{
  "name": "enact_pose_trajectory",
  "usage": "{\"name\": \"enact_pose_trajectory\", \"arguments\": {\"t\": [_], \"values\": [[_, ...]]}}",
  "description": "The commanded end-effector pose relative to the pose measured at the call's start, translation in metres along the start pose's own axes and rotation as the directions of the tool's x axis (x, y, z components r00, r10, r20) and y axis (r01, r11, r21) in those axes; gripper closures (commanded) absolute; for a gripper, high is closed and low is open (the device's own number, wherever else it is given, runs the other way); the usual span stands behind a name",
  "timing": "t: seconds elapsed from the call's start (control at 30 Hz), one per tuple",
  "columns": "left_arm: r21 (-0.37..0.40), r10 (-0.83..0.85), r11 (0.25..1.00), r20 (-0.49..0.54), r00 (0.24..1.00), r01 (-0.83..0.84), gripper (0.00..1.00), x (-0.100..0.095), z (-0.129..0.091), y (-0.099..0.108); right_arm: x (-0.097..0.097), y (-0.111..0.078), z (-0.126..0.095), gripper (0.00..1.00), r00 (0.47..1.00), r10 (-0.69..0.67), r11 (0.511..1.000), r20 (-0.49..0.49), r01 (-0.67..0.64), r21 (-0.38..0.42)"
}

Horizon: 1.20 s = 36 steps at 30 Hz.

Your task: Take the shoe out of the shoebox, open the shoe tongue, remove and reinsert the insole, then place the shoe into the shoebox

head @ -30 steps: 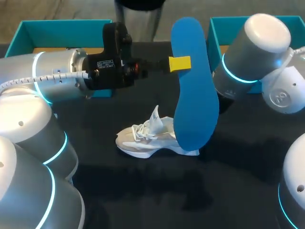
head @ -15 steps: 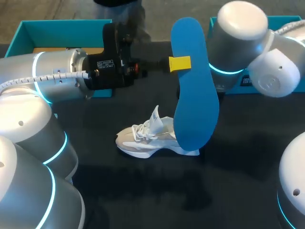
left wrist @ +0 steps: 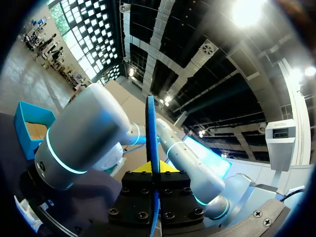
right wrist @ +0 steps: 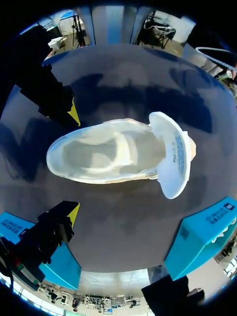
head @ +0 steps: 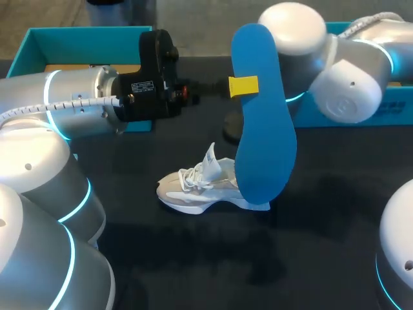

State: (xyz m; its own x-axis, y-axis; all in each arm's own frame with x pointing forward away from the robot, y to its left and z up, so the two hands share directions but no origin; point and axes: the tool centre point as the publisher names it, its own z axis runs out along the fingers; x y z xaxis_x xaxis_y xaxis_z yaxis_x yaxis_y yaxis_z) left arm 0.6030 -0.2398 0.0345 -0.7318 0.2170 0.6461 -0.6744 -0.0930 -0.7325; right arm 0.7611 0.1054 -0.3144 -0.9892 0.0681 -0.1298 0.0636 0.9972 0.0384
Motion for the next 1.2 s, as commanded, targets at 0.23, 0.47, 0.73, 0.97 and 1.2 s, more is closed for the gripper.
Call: {"name": "enact_pose_trajectory", "arguments": {"t": [0.23,0.47,0.73,0.97,1.2], "values": [[0.003,0.001,1.000,0.000,1.000,-0.001,1.00,0.000,0.003,0.000,0.002,0.004,0.005,0.00,1.000,0.012,0.999,-0.027,-0.011,0.047],[0.003,0.001,1.000,0.000,1.000,-0.001,1.00,0.000,0.003,0.000,0.005,0.002,0.005,0.00,0.998,0.034,0.999,-0.059,-0.032,0.040],[0.003,0.001,1.000,0.000,1.000,-0.001,1.00,0.000,0.003,0.000,0.005,0.002,0.005,0.00,0.998,0.034,0.999,-0.059,-0.032,0.040],[0.003,0.001,1.000,0.000,1.000,-0.001,1.00,0.000,0.003,0.000,0.005,0.002,0.005,0.00,0.998,0.034,0.999,-0.059,-0.032,0.040],[0.003,0.001,1.000,0.000,1.000,-0.001,1.00,0.000,0.003,0.000,-0.011,0.010,0.005,0.00,0.998,0.038,0.999,-0.039,-0.037,0.036]]}}
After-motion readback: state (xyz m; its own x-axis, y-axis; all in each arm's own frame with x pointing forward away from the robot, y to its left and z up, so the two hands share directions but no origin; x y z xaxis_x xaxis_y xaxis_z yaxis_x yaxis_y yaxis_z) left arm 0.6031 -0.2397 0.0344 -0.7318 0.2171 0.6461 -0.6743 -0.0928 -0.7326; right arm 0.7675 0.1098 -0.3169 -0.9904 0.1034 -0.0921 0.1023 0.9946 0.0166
